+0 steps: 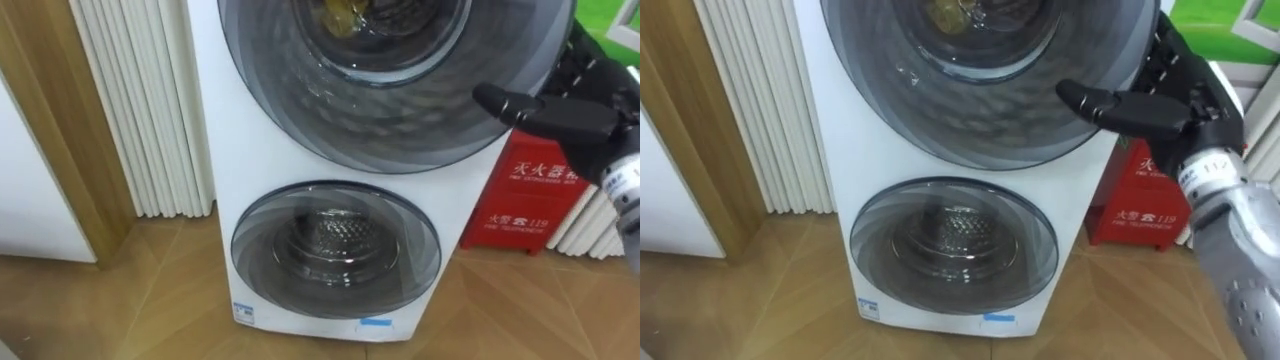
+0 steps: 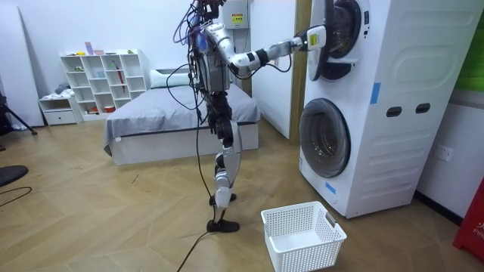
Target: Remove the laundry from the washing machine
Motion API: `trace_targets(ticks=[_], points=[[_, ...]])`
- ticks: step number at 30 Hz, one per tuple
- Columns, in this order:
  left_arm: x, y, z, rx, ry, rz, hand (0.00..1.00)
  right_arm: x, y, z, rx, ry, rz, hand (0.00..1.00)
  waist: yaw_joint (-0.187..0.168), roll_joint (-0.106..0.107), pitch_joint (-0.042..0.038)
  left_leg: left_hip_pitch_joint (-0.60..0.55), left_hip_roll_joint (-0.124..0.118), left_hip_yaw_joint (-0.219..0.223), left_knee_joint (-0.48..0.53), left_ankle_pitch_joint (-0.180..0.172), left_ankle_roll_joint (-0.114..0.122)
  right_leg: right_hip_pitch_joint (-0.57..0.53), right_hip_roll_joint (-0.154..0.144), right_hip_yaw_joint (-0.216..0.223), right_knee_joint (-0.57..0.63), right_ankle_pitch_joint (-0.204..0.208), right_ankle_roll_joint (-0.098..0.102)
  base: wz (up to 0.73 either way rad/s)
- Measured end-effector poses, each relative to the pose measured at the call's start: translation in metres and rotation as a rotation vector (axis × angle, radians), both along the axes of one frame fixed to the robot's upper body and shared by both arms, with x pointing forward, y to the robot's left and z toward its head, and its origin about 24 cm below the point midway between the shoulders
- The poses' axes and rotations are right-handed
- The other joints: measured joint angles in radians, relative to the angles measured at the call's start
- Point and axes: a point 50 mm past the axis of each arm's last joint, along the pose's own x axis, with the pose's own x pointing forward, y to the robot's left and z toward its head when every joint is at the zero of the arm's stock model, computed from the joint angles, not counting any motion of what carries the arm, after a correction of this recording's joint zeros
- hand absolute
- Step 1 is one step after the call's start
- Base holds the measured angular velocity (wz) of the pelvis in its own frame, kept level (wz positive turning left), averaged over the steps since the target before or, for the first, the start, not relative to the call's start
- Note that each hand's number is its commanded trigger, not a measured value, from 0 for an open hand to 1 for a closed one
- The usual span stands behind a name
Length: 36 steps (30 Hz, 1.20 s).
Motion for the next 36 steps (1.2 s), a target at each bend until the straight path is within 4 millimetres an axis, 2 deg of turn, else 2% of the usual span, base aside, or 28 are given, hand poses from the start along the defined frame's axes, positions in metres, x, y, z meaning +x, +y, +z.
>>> trace_targets(ticks=[6, 14, 21, 29, 36], points=[[0.001, -0.003, -0.001, -0.012, -0.006, 0.007, 0.00, -0.027, 0.015, -0.007, 0.050, -0.040, 0.077, 0.00, -0.008, 0.006, 0.0020, -0.001, 0.005, 0.009, -0.004, -0.002, 0.000, -0.011, 0.002, 0.004, 0.012, 0.000, 0.000, -0.04], [0.001, -0.007, -0.002, -0.027, -0.006, 0.000, 0.00, -0.041, 0.029, -0.010, 0.029, -0.073, 0.148, 0.00, -0.032, 0.008, 0.0011, -0.005, 0.008, 0.019, -0.002, -0.001, 0.000, -0.020, 0.006, 0.016, 0.013, 0.003, -0.004, -0.04], [0.003, -0.012, -0.004, -0.042, -0.005, -0.011, 0.00, -0.042, 0.035, -0.012, 0.057, -0.086, 0.185, 0.00, -0.037, 0.015, -0.0022, -0.007, 0.012, 0.027, -0.002, -0.002, -0.002, -0.025, 0.008, 0.025, 0.013, 0.004, -0.007, -0.03], [0.012, -0.015, -0.005, -0.055, -0.020, -0.022, 0.00, -0.042, 0.040, -0.015, 0.093, -0.092, 0.207, 0.00, -0.037, 0.016, -0.0022, -0.010, 0.017, 0.034, 0.000, -0.002, -0.002, -0.038, 0.010, 0.031, 0.026, 0.006, -0.009, -0.03], [0.027, -0.017, -0.007, -0.060, -0.041, -0.054, 0.00, -0.045, 0.059, -0.012, -0.036, -0.121, 0.226, 0.00, -0.028, 0.015, -0.0026, -0.005, 0.032, 0.066, -0.010, 0.003, -0.012, -0.055, 0.021, 0.050, 0.031, 0.011, -0.017, -0.15]])
